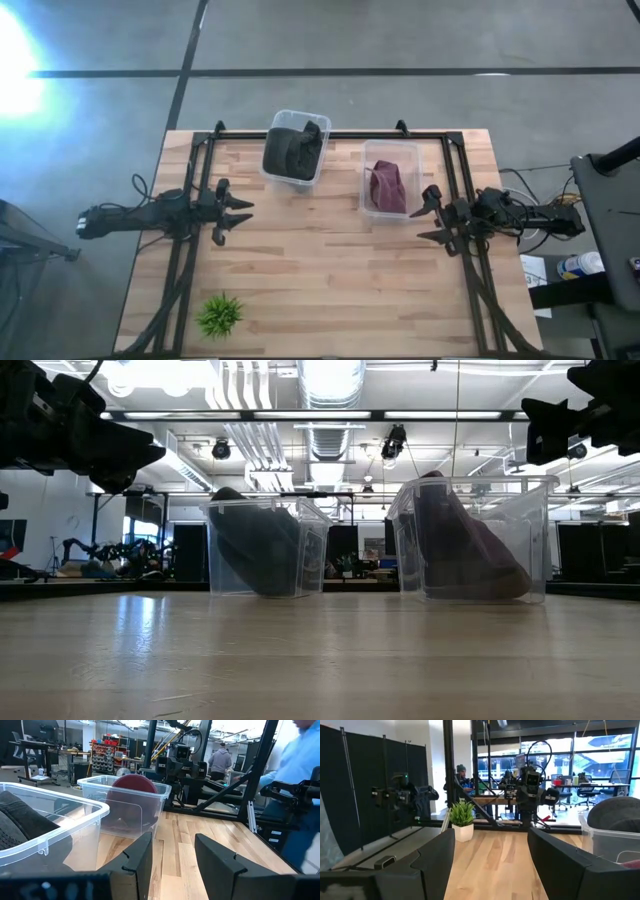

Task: Pick & Place hat
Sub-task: Return to Home Position

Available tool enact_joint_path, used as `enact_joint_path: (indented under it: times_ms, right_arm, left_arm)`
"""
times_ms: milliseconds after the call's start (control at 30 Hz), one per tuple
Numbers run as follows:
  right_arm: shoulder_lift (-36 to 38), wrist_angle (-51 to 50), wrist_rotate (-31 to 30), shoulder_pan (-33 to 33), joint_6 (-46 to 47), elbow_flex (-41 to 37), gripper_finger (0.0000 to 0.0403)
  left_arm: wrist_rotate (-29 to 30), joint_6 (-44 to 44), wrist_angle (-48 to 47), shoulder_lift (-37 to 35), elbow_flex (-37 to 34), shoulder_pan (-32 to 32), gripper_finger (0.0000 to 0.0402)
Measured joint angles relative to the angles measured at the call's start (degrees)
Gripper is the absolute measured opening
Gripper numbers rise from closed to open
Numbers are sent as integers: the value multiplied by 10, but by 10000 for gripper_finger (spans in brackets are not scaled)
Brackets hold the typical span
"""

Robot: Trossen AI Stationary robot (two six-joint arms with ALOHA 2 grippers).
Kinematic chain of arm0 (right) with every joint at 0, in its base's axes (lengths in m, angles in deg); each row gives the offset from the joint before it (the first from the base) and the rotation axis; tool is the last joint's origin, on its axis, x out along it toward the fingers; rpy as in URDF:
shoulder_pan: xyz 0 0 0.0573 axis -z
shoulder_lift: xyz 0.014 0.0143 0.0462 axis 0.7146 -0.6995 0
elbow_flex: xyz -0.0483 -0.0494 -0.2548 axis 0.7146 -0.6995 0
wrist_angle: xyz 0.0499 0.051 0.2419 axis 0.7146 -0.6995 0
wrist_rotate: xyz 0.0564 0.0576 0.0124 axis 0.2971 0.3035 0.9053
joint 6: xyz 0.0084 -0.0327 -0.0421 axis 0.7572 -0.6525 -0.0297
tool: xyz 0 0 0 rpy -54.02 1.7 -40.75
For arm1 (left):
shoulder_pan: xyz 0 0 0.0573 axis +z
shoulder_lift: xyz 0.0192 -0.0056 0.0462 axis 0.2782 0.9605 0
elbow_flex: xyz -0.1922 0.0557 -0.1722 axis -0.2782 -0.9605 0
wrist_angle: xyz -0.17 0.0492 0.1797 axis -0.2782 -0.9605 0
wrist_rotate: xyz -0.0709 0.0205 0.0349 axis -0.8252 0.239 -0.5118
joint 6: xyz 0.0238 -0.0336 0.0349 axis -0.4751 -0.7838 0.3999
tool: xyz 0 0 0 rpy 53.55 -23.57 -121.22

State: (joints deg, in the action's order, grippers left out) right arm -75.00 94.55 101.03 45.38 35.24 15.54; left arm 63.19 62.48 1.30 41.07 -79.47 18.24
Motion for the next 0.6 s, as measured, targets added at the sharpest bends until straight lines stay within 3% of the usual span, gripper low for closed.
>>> enact_joint_path:
  times_ms: [600]
  right_arm:
    - [0,0,0,0,-5,0,247]
  left_arm:
    - [0,0,0,0,0,0,142]
